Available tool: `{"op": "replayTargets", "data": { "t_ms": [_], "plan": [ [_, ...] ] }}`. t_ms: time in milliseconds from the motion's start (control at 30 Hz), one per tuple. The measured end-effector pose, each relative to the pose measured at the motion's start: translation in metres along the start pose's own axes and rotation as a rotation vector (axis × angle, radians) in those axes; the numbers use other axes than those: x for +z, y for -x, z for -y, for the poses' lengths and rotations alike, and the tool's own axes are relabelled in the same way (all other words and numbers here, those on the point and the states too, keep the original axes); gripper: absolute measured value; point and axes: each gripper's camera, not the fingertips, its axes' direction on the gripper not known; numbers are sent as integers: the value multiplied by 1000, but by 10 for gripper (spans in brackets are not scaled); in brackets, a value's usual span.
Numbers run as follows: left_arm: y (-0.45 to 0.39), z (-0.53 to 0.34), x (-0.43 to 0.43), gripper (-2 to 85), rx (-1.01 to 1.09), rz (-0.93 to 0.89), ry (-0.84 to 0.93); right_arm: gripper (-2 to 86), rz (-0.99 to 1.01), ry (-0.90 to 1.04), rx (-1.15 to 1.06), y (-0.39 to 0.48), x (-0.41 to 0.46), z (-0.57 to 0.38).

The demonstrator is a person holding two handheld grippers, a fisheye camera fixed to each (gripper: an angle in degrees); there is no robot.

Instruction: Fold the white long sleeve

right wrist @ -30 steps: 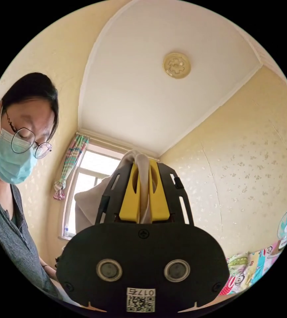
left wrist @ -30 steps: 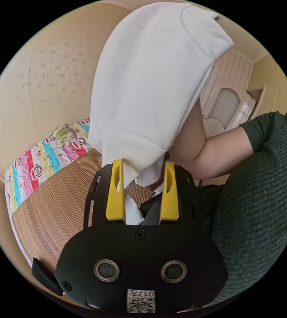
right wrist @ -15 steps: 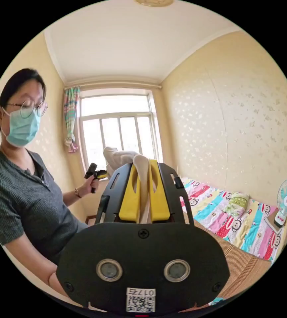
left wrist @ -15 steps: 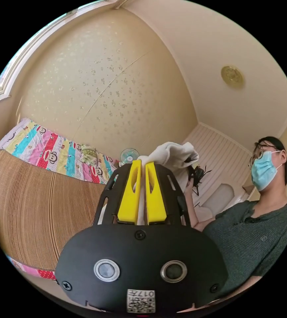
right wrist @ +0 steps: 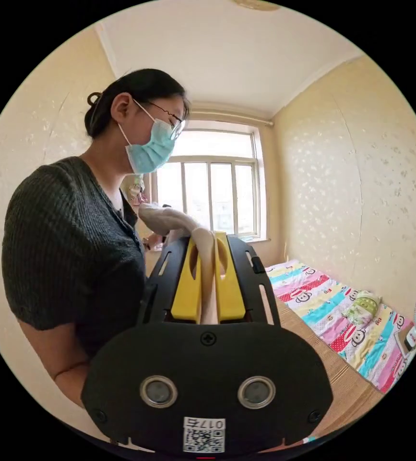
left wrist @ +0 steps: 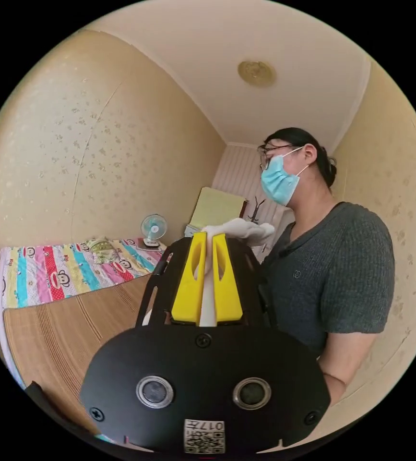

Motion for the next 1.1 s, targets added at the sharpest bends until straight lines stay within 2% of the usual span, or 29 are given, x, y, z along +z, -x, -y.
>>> {"op": "replayTargets", "data": {
  "t_ms": [100,233,267,333,400,467,600,667,733,767,800,833,867,933,1000,1067,1100],
  "plan": [
    [118,19,22,0,-187,122,160,56,-118,222,56,-67,69,0],
    [347,0,82,14,-639,276,263,62,-152,451,380,-241,219,-48],
    [375,-8,86,20,-690,318,271,67,-258,545,501,-287,264,-74],
    [453,-43,92,50,-831,541,363,73,-419,696,707,-336,317,-124],
    [482,-76,98,79,-905,625,428,76,-547,879,841,-347,355,-175],
    [491,-110,116,99,-890,556,478,77,-613,961,920,-320,384,-231],
    [469,-218,195,105,-745,354,833,74,-432,1075,925,-248,434,-325],
    [449,-267,226,105,-666,264,975,75,-389,1260,876,-197,467,-391],
    [430,-324,254,103,-623,191,1151,76,-355,1351,889,-163,483,-435],
    [426,-338,258,101,-619,190,1200,74,-324,1370,918,-143,488,-458],
    [417,-366,263,94,-585,226,1332,73,-310,1378,933,-132,489,-469],
    [401,-375,255,72,-447,352,1382,68,-295,1417,959,-108,489,-491],
    [390,-375,249,53,-377,359,1378,63,-307,1500,970,-82,487,-514],
    [348,-384,227,25,-154,400,1419,56,-420,1399,935,-42,464,-510],
    [327,-401,207,20,-72,372,1516,50,-434,1313,1024,-6,436,-511],
    [317,-417,175,15,-114,295,1568,45,-345,1280,1212,42,402,-524],
    [317,-428,150,13,-211,234,1592,44,-325,1289,1234,56,396,-526]
  ]
}}
